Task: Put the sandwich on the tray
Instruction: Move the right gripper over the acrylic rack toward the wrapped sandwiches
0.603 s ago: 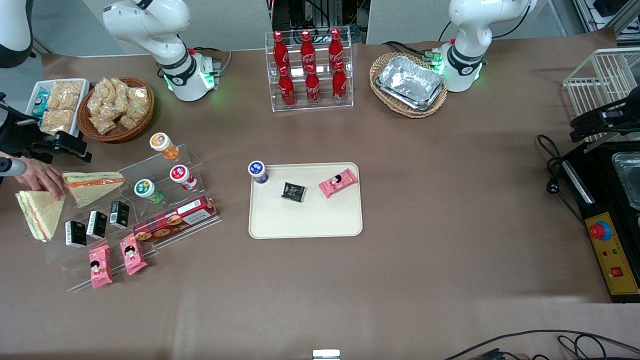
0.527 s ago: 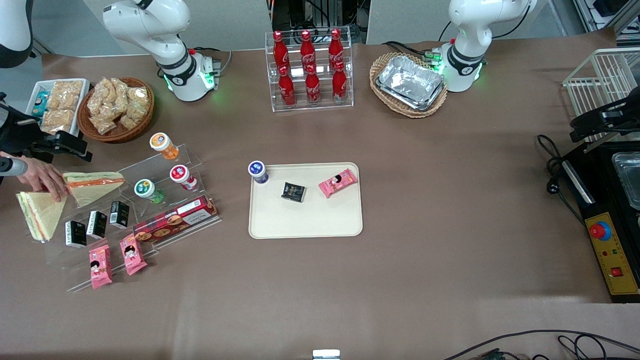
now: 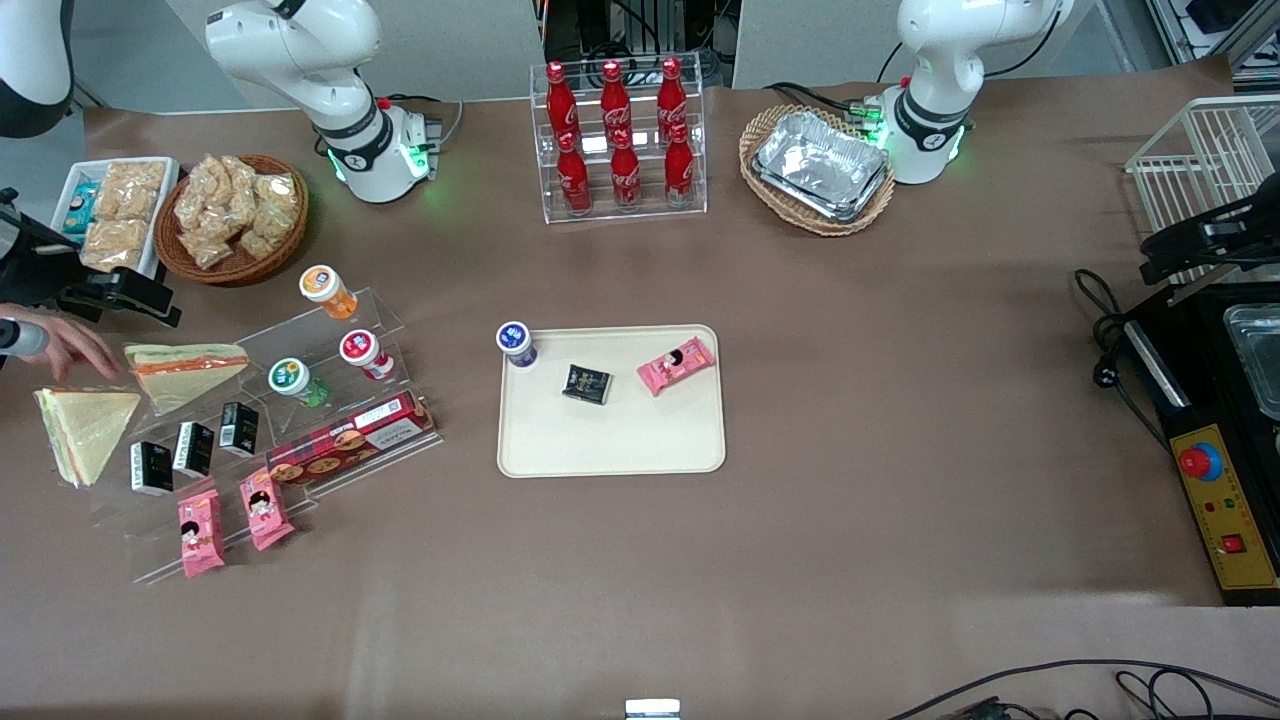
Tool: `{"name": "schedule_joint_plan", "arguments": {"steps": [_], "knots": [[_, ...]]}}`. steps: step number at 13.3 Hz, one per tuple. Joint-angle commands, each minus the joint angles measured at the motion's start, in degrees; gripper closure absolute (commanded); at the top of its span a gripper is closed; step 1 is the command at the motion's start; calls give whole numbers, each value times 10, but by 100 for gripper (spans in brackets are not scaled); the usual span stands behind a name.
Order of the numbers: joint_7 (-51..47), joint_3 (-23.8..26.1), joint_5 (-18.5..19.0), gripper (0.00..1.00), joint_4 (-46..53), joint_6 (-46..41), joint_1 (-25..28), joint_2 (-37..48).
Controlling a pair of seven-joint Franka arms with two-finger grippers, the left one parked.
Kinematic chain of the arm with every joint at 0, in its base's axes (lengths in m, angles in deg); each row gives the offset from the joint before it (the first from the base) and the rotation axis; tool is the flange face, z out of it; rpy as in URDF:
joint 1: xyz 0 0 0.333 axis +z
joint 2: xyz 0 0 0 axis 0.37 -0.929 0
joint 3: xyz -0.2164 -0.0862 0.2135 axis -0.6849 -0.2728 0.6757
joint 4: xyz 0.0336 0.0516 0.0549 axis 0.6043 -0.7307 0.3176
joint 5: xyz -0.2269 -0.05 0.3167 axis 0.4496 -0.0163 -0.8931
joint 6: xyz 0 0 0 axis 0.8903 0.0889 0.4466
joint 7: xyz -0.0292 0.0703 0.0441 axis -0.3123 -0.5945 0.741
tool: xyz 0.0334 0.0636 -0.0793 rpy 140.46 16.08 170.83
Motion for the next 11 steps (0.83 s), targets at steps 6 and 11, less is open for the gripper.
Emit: {"name": "schedule_joint_plan", "arguments": {"steps": [6, 11], "knots": [[-39, 1, 29, 0, 11, -5, -6, -4], [25, -82, 43, 0, 11, 22, -22, -6]]}}
